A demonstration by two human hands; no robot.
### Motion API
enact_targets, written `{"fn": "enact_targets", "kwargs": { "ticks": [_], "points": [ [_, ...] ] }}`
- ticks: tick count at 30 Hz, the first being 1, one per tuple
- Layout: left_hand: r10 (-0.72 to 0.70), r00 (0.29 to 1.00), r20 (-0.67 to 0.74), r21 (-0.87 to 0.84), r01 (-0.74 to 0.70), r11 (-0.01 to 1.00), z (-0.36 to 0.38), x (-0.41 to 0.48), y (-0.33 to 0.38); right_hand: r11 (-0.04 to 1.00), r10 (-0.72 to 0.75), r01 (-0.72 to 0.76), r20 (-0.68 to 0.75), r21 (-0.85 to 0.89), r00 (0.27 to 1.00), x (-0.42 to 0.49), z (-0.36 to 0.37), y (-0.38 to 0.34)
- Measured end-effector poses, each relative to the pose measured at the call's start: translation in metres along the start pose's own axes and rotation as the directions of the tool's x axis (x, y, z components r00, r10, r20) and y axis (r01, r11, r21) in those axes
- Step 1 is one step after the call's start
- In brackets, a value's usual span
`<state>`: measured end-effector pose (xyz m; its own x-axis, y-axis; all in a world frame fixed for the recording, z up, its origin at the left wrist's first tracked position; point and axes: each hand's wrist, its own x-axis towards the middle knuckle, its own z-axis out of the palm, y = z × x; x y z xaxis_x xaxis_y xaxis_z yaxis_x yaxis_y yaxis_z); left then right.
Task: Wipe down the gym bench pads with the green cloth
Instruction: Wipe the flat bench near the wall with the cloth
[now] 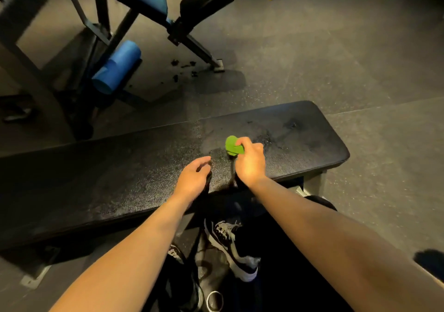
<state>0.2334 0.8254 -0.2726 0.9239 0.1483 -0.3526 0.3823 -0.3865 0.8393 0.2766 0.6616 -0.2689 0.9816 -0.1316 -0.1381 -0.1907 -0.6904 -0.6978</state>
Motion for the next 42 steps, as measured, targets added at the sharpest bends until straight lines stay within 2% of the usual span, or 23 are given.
{"fn": "enact_targets", "kwargs": {
  "ticks": [2, 4, 6, 9, 11, 12, 15, 18, 19, 20, 22, 25, 27, 29, 32, 35, 38, 42],
  "points": [
    [-0.001, 0.999, -0.052, 0.294, 0.016, 0.956, -0.002, 0.021, -0.004, 0.985, 0.142, -0.142, -0.001, -0.096, 0.99, 0.015, 0.007, 0.007],
    [-0.05, 0.995, -0.082, 0.521, 0.085, 0.85, -0.004, 0.037, -0.01, 0.972, 0.151, -0.135, 0.073, -0.19, 0.986, 0.022, 0.025, 0.007],
    [-0.13, 0.988, -0.087, 0.579, 0.156, 0.8, -0.002, 0.047, -0.014, 0.981, -0.016, 0.043, 0.14, -0.19, 0.99, 0.023, 0.046, 0.002],
    [-0.173, 0.982, -0.074, 0.626, 0.181, 0.759, 0.005, 0.056, -0.02, 0.935, -0.221, 0.3, 0.353, -0.188, 0.909, 0.029, 0.07, -0.008],
    [-0.161, 0.982, -0.096, 0.647, 0.184, 0.74, 0.007, 0.058, -0.023, 0.89, -0.296, 0.408, 0.421, -0.205, 0.857, 0.043, 0.072, -0.008],
    [-0.159, 0.982, -0.104, 0.654, 0.188, 0.732, 0.006, 0.059, -0.023, 0.882, -0.318, 0.423, 0.402, -0.206, 0.859, 0.051, 0.066, -0.006],
    [-0.153, 0.983, -0.103, 0.667, 0.182, 0.722, 0.004, 0.062, -0.027, 0.913, -0.296, 0.345, 0.231, -0.215, 0.927, 0.089, 0.043, 0.014],
    [-0.127, 0.987, -0.101, 0.655, 0.162, 0.738, 0.005, 0.062, -0.029, 0.953, -0.145, 0.171, 0.12, -0.251, 0.982, 0.107, 0.025, 0.024],
    [-0.122, 0.987, -0.106, 0.656, 0.162, 0.737, 0.006, 0.062, -0.029, 0.947, -0.139, 0.163, 0.104, -0.276, 0.985, 0.102, 0.027, 0.019],
    [-0.125, 0.986, -0.11, 0.656, 0.166, 0.736, 0.006, 0.061, -0.03, 0.927, -0.161, 0.19, 0.113, -0.323, 0.98, 0.091, 0.032, 0.012],
    [-0.129, 0.985, -0.115, 0.648, 0.173, 0.741, 0.006, 0.061, -0.03, 0.876, -0.225, 0.303, 0.238, -0.375, 0.945, 0.063, 0.046, -0.006],
    [-0.126, 0.985, -0.116, 0.623, 0.171, 0.763, 0.005, 0.06, -0.032, 0.781, -0.319, 0.522, 0.501, -0.343, 0.805, 0.033, 0.057, -0.024],
    [-0.114, 0.987, -0.112, 0.613, 0.158, 0.774, 0.004, 0.059, -0.033, 0.748, -0.338, 0.573, 0.551, -0.334, 0.763, 0.041, 0.051, -0.021],
    [-0.1, 0.989, -0.106, 0.616, 0.144, 0.774, 0.004, 0.058, -0.034, 0.798, -0.315, 0.508, 0.494, -0.325, 0.81, 0.056, 0.037, -0.006],
    [-0.104, 0.99, -0.093, 0.608, 0.139, 0.781, 0.004, 0.056, -0.034, 0.873, -0.186, 0.291, 0.283, -0.392, 0.941, 0.082, 0.01, 0.028],
    [-0.109, 0.989, -0.098, 0.606, 0.147, 0.782, 0.005, 0.055, -0.032, 0.869, -0.055, 0.133, 0.174, -0.476, 0.983, 0.075, -0.004, 0.032],
    [-0.11, 0.987, -0.117, 0.608, 0.158, 0.778, 0.007, 0.054, -0.029, 0.867, -0.088, 0.195, 0.243, -0.459, 0.966, 0.044, 0.008, 0.013],
    [-0.113, 0.983, -0.146, 0.602, 0.179, 0.778, 0.014, 0.046, -0.026, 0.814, -0.231, 0.423, 0.446, -0.398, 0.865, 0.016, 0.021, 0.002]
  ]
}}
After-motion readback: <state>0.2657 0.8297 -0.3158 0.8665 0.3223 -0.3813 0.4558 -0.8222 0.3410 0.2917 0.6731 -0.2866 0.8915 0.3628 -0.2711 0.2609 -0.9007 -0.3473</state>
